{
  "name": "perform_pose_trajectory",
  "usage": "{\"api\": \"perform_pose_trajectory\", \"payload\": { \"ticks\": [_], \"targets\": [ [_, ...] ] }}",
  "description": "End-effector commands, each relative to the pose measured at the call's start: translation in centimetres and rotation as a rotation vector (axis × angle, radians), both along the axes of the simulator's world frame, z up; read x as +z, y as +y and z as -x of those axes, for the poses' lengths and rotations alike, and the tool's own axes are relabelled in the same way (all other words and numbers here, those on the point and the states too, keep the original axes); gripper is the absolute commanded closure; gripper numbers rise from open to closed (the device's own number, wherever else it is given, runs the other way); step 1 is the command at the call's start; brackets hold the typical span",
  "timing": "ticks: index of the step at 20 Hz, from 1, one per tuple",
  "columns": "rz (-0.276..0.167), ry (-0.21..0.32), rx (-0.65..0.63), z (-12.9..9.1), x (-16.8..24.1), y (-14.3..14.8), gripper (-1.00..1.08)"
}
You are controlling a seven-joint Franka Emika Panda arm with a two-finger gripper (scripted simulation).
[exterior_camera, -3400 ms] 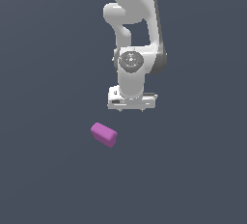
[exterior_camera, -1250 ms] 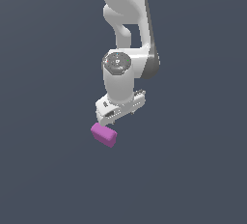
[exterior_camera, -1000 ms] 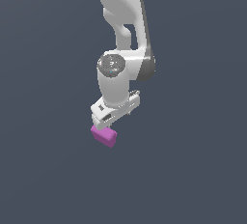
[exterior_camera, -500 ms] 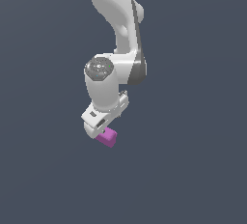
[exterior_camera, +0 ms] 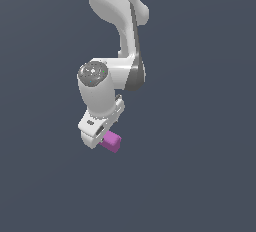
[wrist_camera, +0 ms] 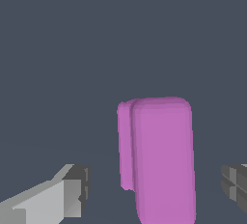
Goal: Pick up the object and move it to a goal position.
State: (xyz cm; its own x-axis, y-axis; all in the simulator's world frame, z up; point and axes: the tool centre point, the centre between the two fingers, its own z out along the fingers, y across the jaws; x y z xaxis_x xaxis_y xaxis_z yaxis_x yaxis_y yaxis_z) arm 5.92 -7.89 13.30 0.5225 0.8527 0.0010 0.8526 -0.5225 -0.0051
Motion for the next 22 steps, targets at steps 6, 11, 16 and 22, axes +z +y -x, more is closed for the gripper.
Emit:
{"api": "perform_pose_trajectory", "payload": {
  "ticks": [6, 11, 16, 22],
  "targets": [
    [0.003, -0.004, 0.046, -0.3, 0.0, -0.7, -0.92],
    [0.003, -0.004, 0.043, -0.3, -0.4, -0.7, -0.92],
    [0.003, -0.004, 0.045, -0.2, -2.8, -0.7, -0.92],
    [0.003, -0.004, 0.047, -0.2, -5.0, -0.7, -0.92]
  ]
}}
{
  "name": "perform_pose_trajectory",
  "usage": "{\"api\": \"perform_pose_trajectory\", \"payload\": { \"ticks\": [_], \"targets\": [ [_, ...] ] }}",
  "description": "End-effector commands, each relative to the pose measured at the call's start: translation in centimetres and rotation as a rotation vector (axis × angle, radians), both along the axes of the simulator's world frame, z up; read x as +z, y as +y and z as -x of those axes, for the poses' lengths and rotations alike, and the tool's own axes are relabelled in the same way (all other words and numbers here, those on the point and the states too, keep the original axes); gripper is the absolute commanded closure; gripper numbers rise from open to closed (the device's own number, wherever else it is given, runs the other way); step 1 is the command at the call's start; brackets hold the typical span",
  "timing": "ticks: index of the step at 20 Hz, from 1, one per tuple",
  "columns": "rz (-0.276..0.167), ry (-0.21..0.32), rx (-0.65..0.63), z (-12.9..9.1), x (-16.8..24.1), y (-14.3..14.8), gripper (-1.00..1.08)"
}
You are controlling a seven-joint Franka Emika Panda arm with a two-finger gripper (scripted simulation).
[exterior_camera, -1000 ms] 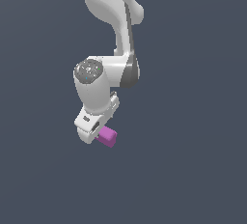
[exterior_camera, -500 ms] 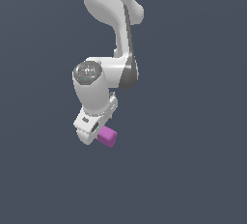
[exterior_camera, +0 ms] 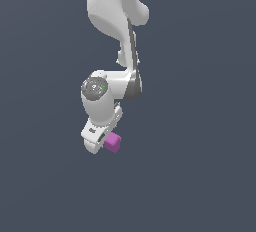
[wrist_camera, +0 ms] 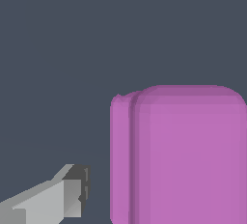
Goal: Pick up the object and move it to a goal position.
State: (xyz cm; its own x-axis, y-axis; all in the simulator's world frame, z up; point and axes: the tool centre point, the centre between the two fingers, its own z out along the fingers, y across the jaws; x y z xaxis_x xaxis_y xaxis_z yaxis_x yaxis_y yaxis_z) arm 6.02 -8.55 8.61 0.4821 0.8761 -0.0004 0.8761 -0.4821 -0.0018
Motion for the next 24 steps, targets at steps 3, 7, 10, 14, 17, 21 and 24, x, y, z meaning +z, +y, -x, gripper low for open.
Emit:
{"api": "perform_pose_trajectory", "payload": {
  "ticks": [3, 7, 10, 14, 17, 21, 24],
  "targets": [
    [0.000, -0.002, 0.000, -0.2, -0.4, 0.0, -0.92],
    [0.001, -0.002, 0.000, -0.2, -0.3, 0.0, 1.08],
    [0.001, -0.002, 0.000, -0.2, -0.3, 0.0, 1.08],
    [0.001, -0.002, 0.000, -0.2, -0.3, 0.0, 1.08],
    [0.001, -0.003, 0.000, -0.2, -0.2, 0.0, 1.08],
    [0.001, -0.003, 0.000, 0.1, 0.4, 0.3, 1.08],
    [0.001, -0.003, 0.000, 0.6, 1.4, 0.8, 1.08]
  ]
}}
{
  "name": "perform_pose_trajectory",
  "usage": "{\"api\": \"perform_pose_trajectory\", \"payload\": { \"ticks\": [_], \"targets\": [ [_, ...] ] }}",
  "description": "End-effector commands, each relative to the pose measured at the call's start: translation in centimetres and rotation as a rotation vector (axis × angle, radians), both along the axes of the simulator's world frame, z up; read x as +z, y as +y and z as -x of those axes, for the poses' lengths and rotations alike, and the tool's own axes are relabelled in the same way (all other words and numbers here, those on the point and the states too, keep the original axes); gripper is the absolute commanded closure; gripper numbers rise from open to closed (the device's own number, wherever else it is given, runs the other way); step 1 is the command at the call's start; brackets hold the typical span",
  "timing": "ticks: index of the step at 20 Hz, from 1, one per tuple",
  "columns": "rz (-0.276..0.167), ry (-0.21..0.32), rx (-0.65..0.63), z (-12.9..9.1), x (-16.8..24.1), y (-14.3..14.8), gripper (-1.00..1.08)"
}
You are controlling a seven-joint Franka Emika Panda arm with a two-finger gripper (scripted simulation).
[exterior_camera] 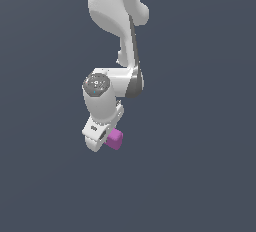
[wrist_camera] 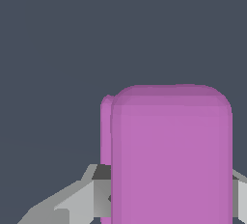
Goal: Pick up the object and move it to a goal position.
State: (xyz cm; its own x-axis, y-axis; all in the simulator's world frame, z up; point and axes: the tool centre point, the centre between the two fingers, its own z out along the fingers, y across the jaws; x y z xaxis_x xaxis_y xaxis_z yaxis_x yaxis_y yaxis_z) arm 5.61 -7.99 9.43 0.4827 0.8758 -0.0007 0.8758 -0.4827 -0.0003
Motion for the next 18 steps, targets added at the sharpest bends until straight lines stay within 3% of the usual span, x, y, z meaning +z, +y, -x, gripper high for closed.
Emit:
{"api": "perform_pose_trajectory", "payload": {
  "ticks": [1, 8, 18],
  "targets": [
    [0.000, -0.002, 0.001, 0.4, 0.9, 0.5, 1.08],
    [0.002, -0.001, 0.001, 2.3, 4.9, 2.8, 1.08],
    [0.003, -0.001, 0.001, 6.5, 13.9, 7.8, 1.08]
  ]
}}
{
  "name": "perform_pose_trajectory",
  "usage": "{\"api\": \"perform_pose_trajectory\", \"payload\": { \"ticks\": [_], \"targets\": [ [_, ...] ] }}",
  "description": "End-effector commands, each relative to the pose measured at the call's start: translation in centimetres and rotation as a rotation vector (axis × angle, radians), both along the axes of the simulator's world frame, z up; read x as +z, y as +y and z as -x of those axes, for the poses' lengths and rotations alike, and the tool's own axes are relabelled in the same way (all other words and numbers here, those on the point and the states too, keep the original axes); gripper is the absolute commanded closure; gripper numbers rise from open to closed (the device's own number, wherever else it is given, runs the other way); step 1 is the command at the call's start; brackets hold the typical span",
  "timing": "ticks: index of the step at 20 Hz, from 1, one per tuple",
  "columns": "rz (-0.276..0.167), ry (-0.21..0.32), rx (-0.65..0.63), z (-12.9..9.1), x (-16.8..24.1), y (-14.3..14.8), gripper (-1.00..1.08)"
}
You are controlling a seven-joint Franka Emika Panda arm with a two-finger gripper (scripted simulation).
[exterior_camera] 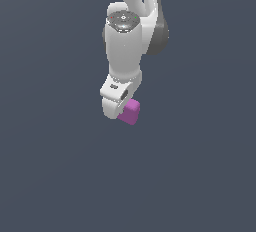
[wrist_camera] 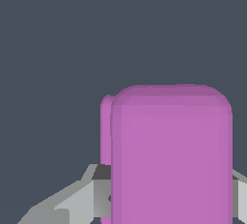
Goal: Pick up the object and move it to a goal position.
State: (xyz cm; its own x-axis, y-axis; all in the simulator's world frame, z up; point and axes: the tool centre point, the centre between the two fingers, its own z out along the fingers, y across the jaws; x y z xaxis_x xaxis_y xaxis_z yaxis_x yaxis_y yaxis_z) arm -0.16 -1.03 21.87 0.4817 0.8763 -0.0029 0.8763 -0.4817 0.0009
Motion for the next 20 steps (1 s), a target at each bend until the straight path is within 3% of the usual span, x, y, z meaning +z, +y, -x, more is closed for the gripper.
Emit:
{"api": "perform_pose_trajectory", "payload": {
  "ticks": [1, 12, 20],
  "targets": [
    [0.001, -0.001, 0.000, 1.2, 2.5, 1.4, 1.08],
    [0.000, 0.000, 0.001, 5.8, 13.3, 7.4, 1.08],
    [-0.002, 0.000, 0.001, 7.9, 18.6, 10.3, 1.08]
  ]
}}
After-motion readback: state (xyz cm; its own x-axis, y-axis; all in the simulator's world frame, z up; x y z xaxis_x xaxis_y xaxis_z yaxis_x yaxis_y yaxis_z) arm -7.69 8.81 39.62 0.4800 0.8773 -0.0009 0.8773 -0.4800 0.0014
